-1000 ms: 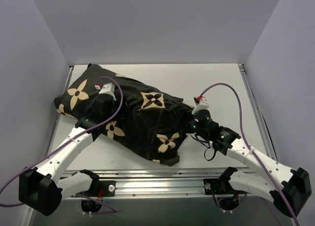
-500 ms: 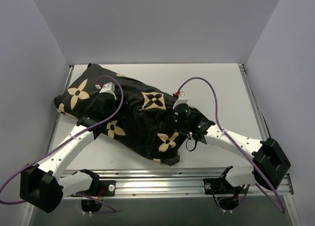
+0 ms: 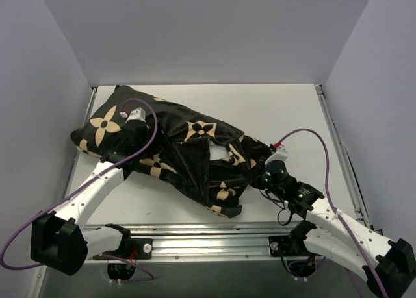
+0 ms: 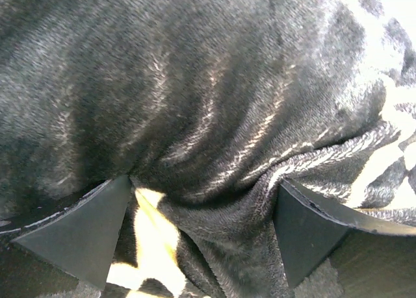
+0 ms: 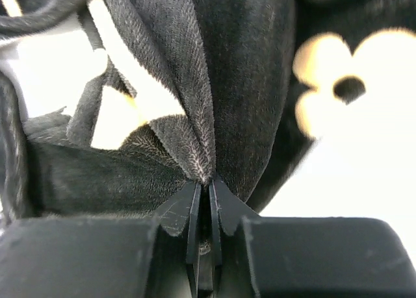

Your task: Remove the pillowcase from the pillow

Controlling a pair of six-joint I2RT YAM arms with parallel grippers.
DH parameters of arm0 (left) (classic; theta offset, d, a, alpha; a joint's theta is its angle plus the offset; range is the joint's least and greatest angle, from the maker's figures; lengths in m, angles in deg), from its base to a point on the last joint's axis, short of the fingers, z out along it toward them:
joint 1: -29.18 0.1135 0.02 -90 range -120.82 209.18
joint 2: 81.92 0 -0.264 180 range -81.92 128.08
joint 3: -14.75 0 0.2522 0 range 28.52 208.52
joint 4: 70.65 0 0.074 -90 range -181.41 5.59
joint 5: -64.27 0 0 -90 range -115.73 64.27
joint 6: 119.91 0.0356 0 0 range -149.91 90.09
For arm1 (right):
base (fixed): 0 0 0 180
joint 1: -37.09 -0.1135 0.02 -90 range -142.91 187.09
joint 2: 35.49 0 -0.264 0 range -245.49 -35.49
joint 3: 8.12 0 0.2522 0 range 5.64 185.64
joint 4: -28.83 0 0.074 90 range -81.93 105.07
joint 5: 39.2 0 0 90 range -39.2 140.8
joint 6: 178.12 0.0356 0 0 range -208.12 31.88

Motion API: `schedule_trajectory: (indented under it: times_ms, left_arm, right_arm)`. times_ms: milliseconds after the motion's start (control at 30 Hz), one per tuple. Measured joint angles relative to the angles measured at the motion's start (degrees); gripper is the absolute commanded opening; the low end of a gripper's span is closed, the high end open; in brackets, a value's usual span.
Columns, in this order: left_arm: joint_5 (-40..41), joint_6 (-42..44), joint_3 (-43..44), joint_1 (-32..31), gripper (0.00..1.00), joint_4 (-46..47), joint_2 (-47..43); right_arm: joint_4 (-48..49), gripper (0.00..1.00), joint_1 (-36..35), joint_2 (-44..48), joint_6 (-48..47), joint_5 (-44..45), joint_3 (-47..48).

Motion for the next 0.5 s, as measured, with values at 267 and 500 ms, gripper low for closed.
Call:
schedule_trajectory:
  times_ms: [267, 500]
  left_arm:
    - [-3.3, 0.2, 0.0, 1.8, 0.95, -0.1, 0.0]
    - [-3.7, 5.2, 2.7, -3.9, 0.96, -2.2, -2.9]
  right_arm:
    - [-3.2, 0.19, 1.0, 4.9, 6.6, -5.4, -3.7]
    - [-10.8, 0.52, 1.2, -2.4, 0.0, -3.5, 8.9]
